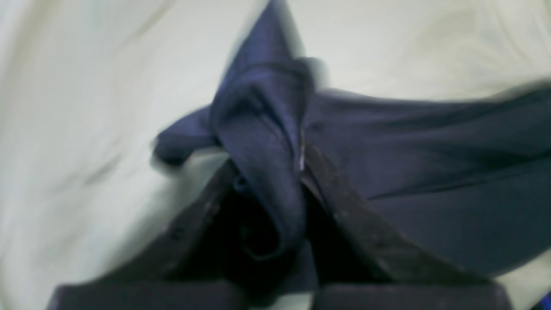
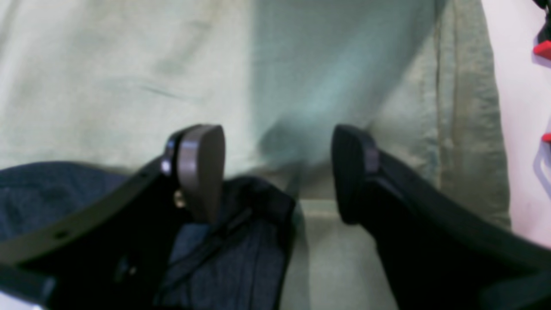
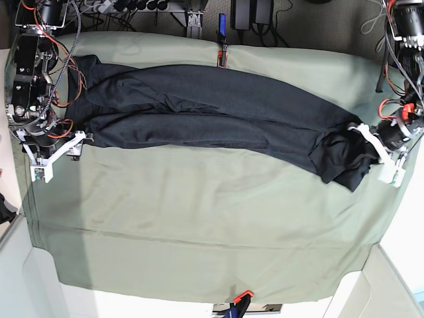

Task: Fold the T-shirt properly
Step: 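Grasp the strip's end with the left gripper and pull it taut, then fold the strip's end over toward the middle with the left gripper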

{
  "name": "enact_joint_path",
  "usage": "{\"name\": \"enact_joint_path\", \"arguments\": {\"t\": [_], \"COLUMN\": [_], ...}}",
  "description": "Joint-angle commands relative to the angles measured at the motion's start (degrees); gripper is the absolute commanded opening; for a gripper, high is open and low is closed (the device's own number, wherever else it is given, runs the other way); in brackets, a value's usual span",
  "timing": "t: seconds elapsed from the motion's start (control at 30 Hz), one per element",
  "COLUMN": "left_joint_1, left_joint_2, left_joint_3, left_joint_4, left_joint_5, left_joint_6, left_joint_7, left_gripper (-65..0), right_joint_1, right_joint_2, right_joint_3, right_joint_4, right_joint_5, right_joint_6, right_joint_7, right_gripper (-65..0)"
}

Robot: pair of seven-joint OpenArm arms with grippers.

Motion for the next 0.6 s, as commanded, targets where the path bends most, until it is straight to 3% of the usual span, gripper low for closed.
{"name": "enact_joint_path", "arguments": {"t": [0.0,0.1,0.17,0.33,0.5,0.53,0.57], "left_joint_1": [1.31,5.88,6.91,5.88,2.51,1.9,1.4], "left_joint_2": [0.15,2.84,4.44,8.48,13.25,13.9,14.4], "left_joint_3": [0.13,4.26,8.96,20.59,27.5,28.3,29.0], "left_joint_4": [5.99,18.45,22.01,19.28,12.68,11.28,10.01], "left_joint_5": [-1.2,-0.13,4.15,14.91,17.05,17.05,17.03], "left_joint_6": [-0.73,-0.73,-0.73,0.76,0.68,0.68,0.66], "left_joint_7": [-1.55,-1.55,-1.57,-4.94,-5.38,-5.38,-5.42], "left_gripper": [-65.0,-65.0,-65.0,-65.0,-65.0,-60.9,-52.0], "right_joint_1": [0.92,0.94,0.94,0.79,0.72,0.61,0.57], "right_joint_2": [0.66,0.61,0.48,0.55,0.55,0.55,0.55], "right_joint_3": [0.28,0.28,0.28,0.28,0.28,0.28,0.28], "right_joint_4": [1.01,1.01,1.01,1.01,1.01,1.03,1.03], "right_joint_5": [0.22,0.24,0.33,0.2,0.22,0.22,0.26], "right_joint_6": [0.0,-0.02,-0.04,-0.02,-0.02,-0.02,-0.02], "right_joint_7": [1.18,1.18,0.85,-0.31,-1.01,-1.36,-1.84], "right_gripper": [-26.0,-26.0,-26.0,-26.0,-26.0,-26.0,-26.0]}}
